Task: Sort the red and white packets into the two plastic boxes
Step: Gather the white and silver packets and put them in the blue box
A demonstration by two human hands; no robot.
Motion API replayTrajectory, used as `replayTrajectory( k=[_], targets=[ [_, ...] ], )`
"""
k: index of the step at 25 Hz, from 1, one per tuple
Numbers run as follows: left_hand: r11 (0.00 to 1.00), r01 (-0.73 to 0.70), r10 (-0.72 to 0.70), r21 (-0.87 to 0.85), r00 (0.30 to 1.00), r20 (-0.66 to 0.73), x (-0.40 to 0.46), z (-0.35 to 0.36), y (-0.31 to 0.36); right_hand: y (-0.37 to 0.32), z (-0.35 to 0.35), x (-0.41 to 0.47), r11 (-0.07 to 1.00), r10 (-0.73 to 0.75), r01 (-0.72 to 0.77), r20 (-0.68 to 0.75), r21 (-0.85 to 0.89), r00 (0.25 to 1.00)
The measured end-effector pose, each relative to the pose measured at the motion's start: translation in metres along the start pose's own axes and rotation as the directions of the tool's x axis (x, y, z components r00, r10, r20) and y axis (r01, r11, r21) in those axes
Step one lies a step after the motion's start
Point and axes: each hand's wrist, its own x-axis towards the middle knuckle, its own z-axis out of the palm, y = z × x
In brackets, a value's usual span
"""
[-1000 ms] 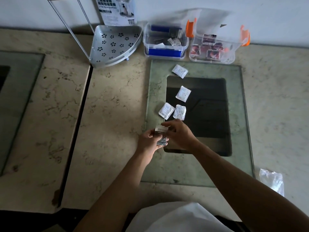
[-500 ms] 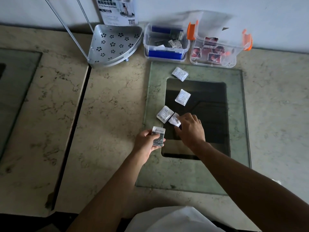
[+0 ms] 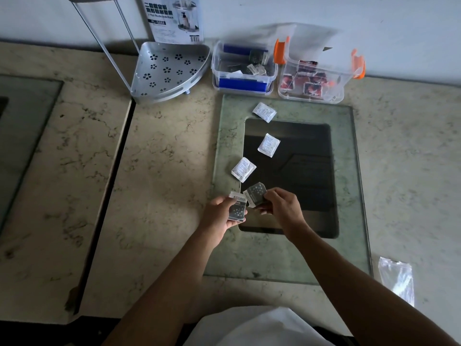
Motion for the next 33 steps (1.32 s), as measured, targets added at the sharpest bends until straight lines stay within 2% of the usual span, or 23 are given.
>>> replayTrajectory(
  k=[3,8,11,15,18,20,22,25,27,30,33],
  targets=[
    [1.000,0.011,-0.011,0.005,0.999,0.044,-0.003,0.002,-0.001,-0.002,0.003,-0.006,1.000,0.011,-0.011,0.043,-0.004,0.999],
    [0.995,0.035,-0.025,-0.090,0.994,0.104,-0.007,0.002,-0.001,0.015,0.009,-0.003,0.994,0.008,-0.016,-0.076,-0.105,0.997],
    [0.979,0.030,-0.011,-0.199,0.995,0.096,-0.008,0.002,-0.002,0.028,0.018,-0.012,0.973,0.027,-0.053,-0.114,-0.227,0.993],
    [0.976,-0.008,0.014,-0.217,1.000,0.026,-0.010,0.004,0.001,0.035,0.034,-0.020,0.970,0.114,-0.116,-0.022,-0.212,0.993],
    [0.983,-0.057,0.060,-0.174,0.998,0.011,-0.012,0.007,0.002,0.036,0.048,-0.019,0.962,0.121,-0.121,-0.017,-0.246,0.993],
    [0.977,-0.041,0.041,-0.208,0.999,-0.001,-0.012,0.010,0.003,0.034,0.054,-0.018,0.949,0.129,-0.123,0.002,-0.290,0.992],
    [0.970,-0.024,0.026,-0.243,1.000,0.003,-0.007,0.011,0.005,0.029,0.054,-0.016,0.909,0.113,-0.071,0.079,-0.410,0.990],
    [0.975,-0.078,0.069,-0.206,0.996,-0.054,0.000,0.006,0.011,0.020,0.047,-0.005,0.790,0.083,0.051,0.189,-0.611,0.979],
    [0.972,-0.108,0.091,-0.208,0.992,-0.089,0.006,-0.001,0.020,0.009,0.042,0.014,0.723,0.030,0.062,0.121,-0.688,0.992],
    [0.979,-0.111,0.095,-0.169,0.990,-0.102,0.011,-0.011,0.035,-0.009,0.040,0.046,0.642,-0.191,0.128,0.004,-0.756,0.982],
    [0.981,-0.125,0.110,-0.148,0.988,-0.104,0.013,-0.017,0.040,-0.016,0.045,0.069,0.489,-0.406,0.280,0.068,-0.826,0.911]
  ],
)
